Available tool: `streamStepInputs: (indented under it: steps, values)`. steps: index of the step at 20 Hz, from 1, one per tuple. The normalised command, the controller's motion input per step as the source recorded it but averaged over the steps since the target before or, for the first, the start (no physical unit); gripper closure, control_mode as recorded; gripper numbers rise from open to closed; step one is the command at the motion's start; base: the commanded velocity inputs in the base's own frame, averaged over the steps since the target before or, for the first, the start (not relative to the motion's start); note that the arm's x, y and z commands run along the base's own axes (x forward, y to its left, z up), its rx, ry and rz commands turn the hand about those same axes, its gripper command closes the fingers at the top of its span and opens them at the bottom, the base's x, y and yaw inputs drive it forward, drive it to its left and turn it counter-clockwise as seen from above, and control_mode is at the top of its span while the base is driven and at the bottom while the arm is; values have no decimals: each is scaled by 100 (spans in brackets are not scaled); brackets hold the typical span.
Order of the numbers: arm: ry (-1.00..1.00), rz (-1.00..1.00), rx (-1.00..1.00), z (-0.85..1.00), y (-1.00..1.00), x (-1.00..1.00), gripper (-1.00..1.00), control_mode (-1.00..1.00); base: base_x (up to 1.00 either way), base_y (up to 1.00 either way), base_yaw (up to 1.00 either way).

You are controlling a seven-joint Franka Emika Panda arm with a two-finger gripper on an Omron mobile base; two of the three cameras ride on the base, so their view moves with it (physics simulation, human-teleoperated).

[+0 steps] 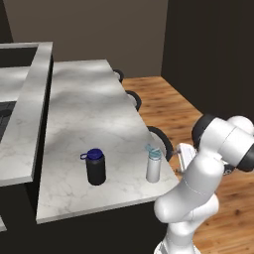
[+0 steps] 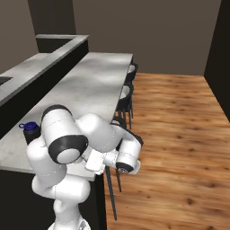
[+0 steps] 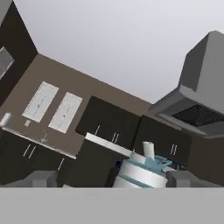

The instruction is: Move the drinks to the dining counter.

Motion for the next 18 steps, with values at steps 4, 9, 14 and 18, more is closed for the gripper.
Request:
streamStepInputs:
  steps: [4, 9, 14, 18]
  values:
    - [-4, -3, 7, 31, -26, -7, -100, -100, 0, 0, 0]
    - [-1, -34, -3, 63, -10, -49, -100, -100, 0, 0, 0]
    - [5, -49, -23, 82, -5, -29, -100, -100, 0, 0, 0]
    - [14, -49, -17, 100, -12, -15, -100, -100, 0, 0, 0]
